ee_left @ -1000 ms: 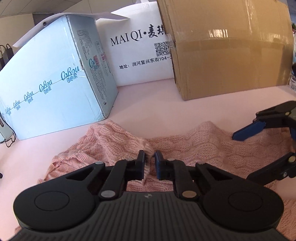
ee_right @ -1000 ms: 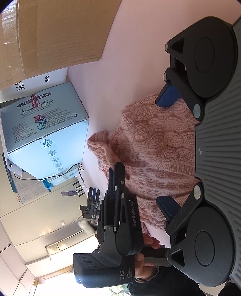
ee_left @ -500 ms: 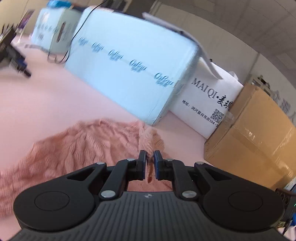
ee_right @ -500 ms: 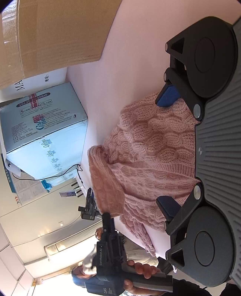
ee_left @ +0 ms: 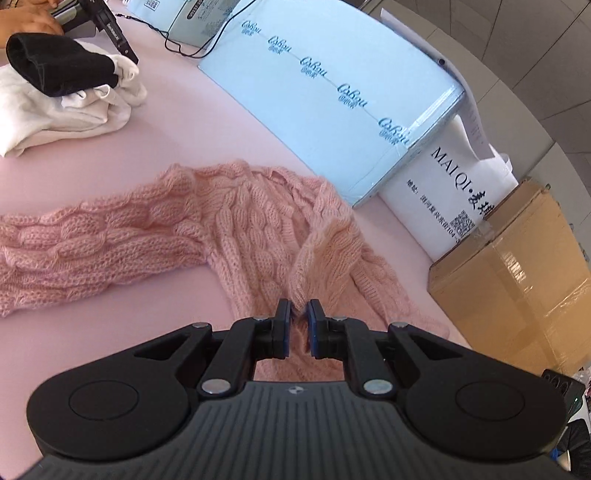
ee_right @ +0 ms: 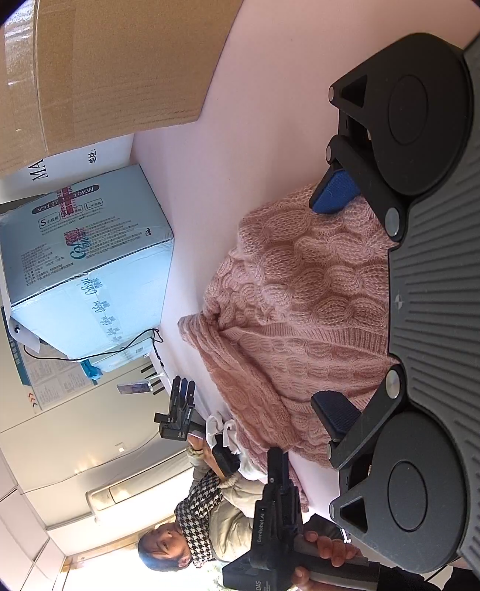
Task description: Fold clothes
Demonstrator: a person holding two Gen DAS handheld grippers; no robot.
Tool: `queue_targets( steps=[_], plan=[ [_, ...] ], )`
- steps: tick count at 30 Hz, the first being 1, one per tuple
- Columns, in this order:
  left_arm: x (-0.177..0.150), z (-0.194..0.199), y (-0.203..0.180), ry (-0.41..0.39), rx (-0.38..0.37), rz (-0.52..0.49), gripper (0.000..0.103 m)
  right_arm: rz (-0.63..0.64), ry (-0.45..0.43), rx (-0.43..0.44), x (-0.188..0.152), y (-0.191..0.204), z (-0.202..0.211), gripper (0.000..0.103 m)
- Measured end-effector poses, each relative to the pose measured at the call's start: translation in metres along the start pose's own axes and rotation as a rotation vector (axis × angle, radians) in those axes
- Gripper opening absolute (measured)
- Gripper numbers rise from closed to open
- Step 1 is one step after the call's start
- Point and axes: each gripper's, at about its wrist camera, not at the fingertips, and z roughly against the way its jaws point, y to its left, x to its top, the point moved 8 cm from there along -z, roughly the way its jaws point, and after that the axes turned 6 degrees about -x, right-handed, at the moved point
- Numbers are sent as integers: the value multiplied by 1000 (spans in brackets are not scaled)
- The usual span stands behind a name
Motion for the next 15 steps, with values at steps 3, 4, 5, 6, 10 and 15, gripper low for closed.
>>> queue_targets(
  steps=[3, 4, 5, 6, 10, 15],
  plan=[
    [-9, -1, 7, 13, 17, -13, 20, 1, 1, -1, 0, 0, 0, 103],
    [-9, 1, 7, 6, 21, -21, 27, 1, 1, -1, 0, 0, 0, 103],
    [-9, 4, 7, -4, 29, -31, 34, 1, 1, -2, 0, 0, 0, 103],
    [-8, 8, 6, -21, 45, -45, 56, 2, 2, -3, -1, 1, 0, 103],
    [5, 38, -20, -199, 88, -232, 85, 6, 4, -7, -1, 1, 0, 103],
    [30, 43, -83, -292, -92, -321, 93, 9, 6, -10, -1, 1, 0, 103]
  ],
)
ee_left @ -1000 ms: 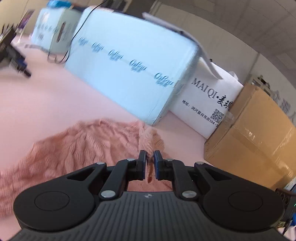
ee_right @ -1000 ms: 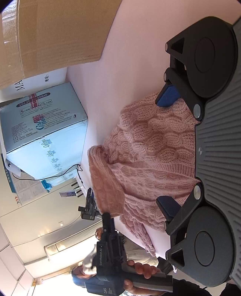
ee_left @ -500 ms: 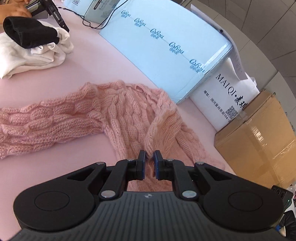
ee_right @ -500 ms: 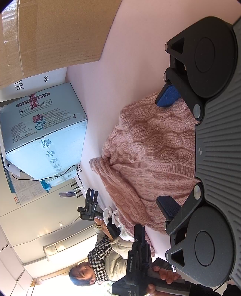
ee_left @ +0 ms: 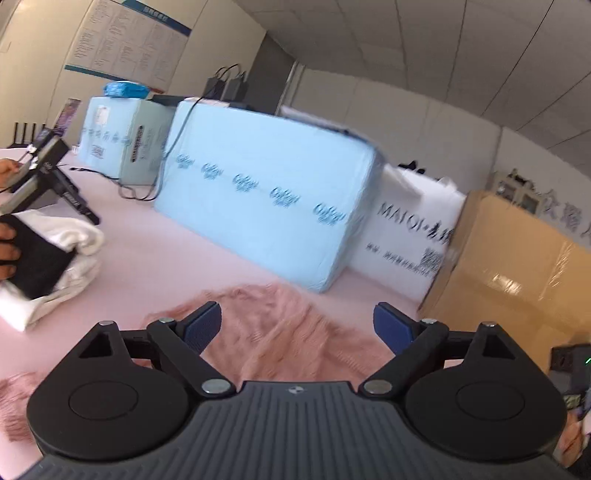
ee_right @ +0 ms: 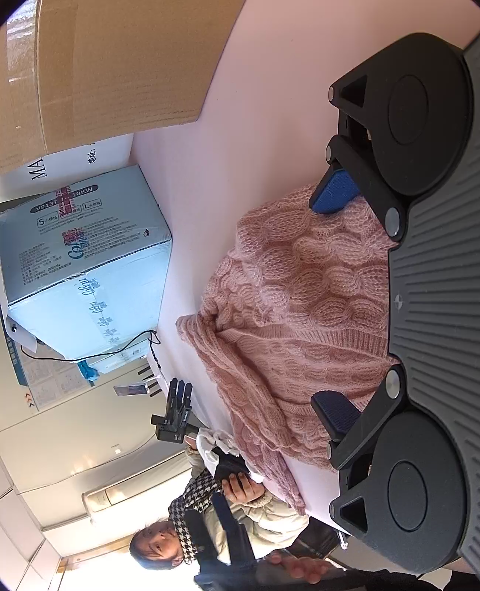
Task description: Fold clothes
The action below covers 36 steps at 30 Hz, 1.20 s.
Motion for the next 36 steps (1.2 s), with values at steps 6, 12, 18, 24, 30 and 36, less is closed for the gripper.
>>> queue_targets(
  steps=[6, 12, 18, 24, 30, 36],
  plan=[
    [-44, -73, 16, 270, 16, 221, 91, -4, 0, 3, 0, -1, 0, 103],
    [-64, -51, 39, 289, 30, 253, 91, -4, 1, 0, 0, -1, -1, 103],
    [-24, 38, 55, 36, 104, 158, 92, 2, 3, -5, 0, -1, -2, 103],
    [-24, 115, 128, -30, 391, 284, 92, 18, 5, -22, -1, 1, -3, 103],
    [-42, 142, 161, -17, 452, 394, 92, 24, 6, -30, -1, 1, -3, 103],
    [-58, 117, 168, 72, 393, 472, 86, 25, 6, -33, -1, 1, -3, 103]
  ],
)
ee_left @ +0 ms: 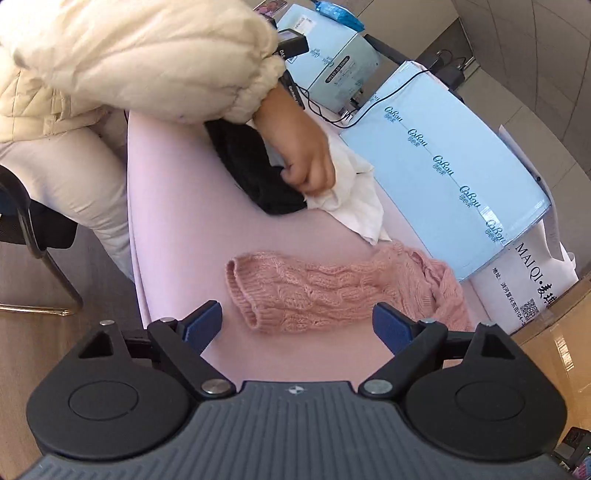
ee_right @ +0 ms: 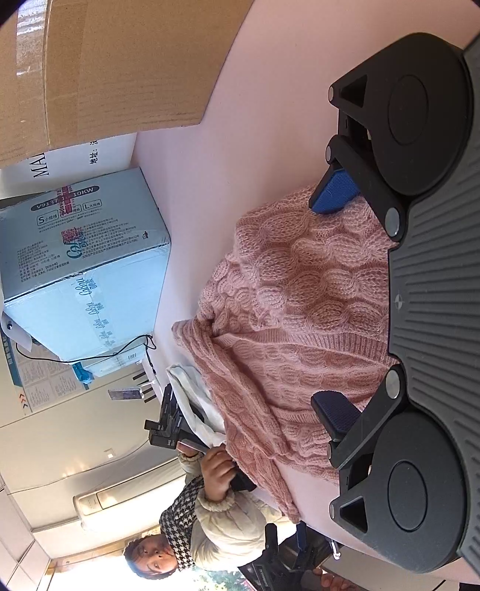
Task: Fold clothes
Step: 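Release the cardigan with the left gripper and pull the gripper back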
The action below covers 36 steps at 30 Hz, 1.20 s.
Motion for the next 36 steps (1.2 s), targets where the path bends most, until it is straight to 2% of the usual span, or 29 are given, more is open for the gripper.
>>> queue_targets(
  steps=[2, 3, 4, 5, 6, 7, 9, 11, 13, 16, 21, 28, 32, 36],
  plan=[
    [-1, -3, -1, -8, 13, -5, 81, -1, 0, 1, 0, 0, 0, 103],
    [-2, -3, -1, -11, 20, 1, 75, -2, 1, 1, 0, 0, 0, 103],
    [-2, -4, 0, -14, 29, 6, 60, -2, 1, 2, 0, 0, 0, 103],
    [-2, -5, 2, -16, 42, 9, 50, -2, 1, 2, 0, 0, 0, 103],
    [-2, -6, 4, -15, 55, 13, 30, -2, 1, 1, 0, 0, 0, 103],
    [-3, -7, 7, -8, 65, 20, 19, -2, 1, 1, 0, 0, 0, 103],
    [-3, -8, 9, -17, 66, 31, 12, -1, 1, 1, 0, 0, 0, 103],
    [-4, -6, 6, -39, 58, 1, 10, -1, 1, 1, 0, 0, -1, 103],
    [-4, -3, -5, -63, 65, -73, 8, 0, 2, 0, 0, 0, -1, 103],
    [-3, 1, -24, -76, 35, -137, 7, 1, 2, -1, 0, 1, -1, 103],
    [16, 3, -74, -125, -14, -259, 7, 3, 3, -3, 1, 1, -1, 103],
    [27, -15, -172, -102, -144, -424, 7, 0, 2, -1, 0, 0, 0, 103],
    [12, -32, -247, -69, -251, -565, 7, -5, 2, 3, 0, -1, 1, 103],
    [-18, -54, -295, 32, -306, -656, 7, -14, 0, 11, 0, -2, 1, 103]
  ],
)
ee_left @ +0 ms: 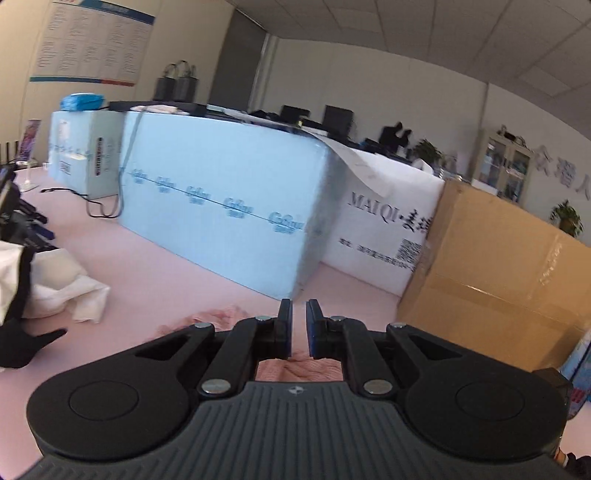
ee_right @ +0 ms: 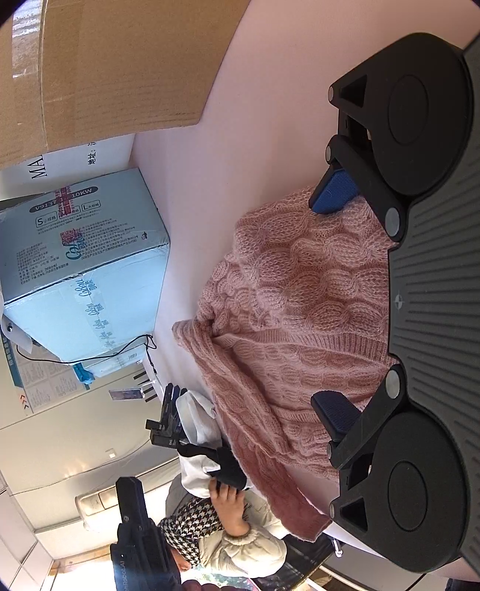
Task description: Fold clothes
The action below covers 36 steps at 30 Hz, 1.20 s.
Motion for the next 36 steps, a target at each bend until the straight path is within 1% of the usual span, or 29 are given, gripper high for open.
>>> queue_targets(
  steps=[3, 5, 6, 7, 8, 9, 11, 12, 13, 17, 18, 22, 23, 24, 25, 26, 28, 29, 30, 31, 33, 34, 36],
  plan=[
    [-18, -2, -11, 68, -18, -27, 8, -2, 0, 1, 0, 0, 0, 103],
    [-30, 7, -2, 102, 4, -24, 15, -2, 1, 2, 0, 0, 0, 103],
    [-36, 14, 8, 116, 27, -13, 33, -3, 1, 3, -1, 0, 0, 103],
    [-41, 22, 20, 122, 54, 6, 59, -3, 1, 3, -1, 0, 0, 103],
    [-47, 35, 37, 116, 101, 39, 72, -1, 2, 2, 0, 0, 0, 103],
    [-54, 50, 56, 99, 159, 69, 83, 0, 2, 1, 0, 0, -1, 103],
    [-65, 70, 78, 93, 254, 68, 83, 4, 3, -3, 0, 1, -1, 103],
    [-74, 80, 89, 109, 307, 49, 83, 7, 3, -5, 0, 1, -1, 103],
    [-84, 86, 96, 137, 336, 36, 83, 9, 4, -6, 0, 1, -1, 103],
    [-126, 96, 105, 260, 354, 19, 83, 18, 5, -14, 0, 2, -2, 103],
    [-132, 97, 102, 261, 354, 3, 83, 20, 5, -16, 0, 2, -2, 103],
    [-143, 91, 82, 257, 376, -142, 82, 25, 5, -22, 0, 3, -2, 103],
    [-145, 88, 80, 266, 379, -159, 81, 25, 5, -22, 0, 3, -2, 103],
    [-148, 84, 78, 279, 377, -166, 74, 24, 5, -21, 0, 3, -2, 103],
    [-150, 81, 77, 289, 373, -167, 58, 24, 5, -21, 0, 2, -2, 103],
    [-151, 80, 78, 296, 362, -145, 51, 23, 5, -20, 0, 2, -2, 103],
    [-150, 80, 84, 303, 353, -90, 32, 22, 5, -19, 0, 2, -3, 103],
    [-149, 80, 86, 302, 357, -73, 27, 21, 5, -18, 0, 2, -3, 103],
    [-148, 82, 88, 297, 367, -68, 18, 20, 5, -18, 0, 2, -3, 103],
    [-146, 83, 88, 288, 369, -65, 14, 20, 5, -17, 0, 1, -3, 103],
    [-141, 87, 89, 270, 374, -61, 12, 19, 5, -16, 1, 1, -3, 103],
    [-137, 88, 89, 263, 363, -43, 11, 18, 4, -16, 1, 1, -3, 103],
    [-125, 88, 89, 268, 294, 46, 10, 17, 4, -15, 1, 1, -3, 103]
  ],
)
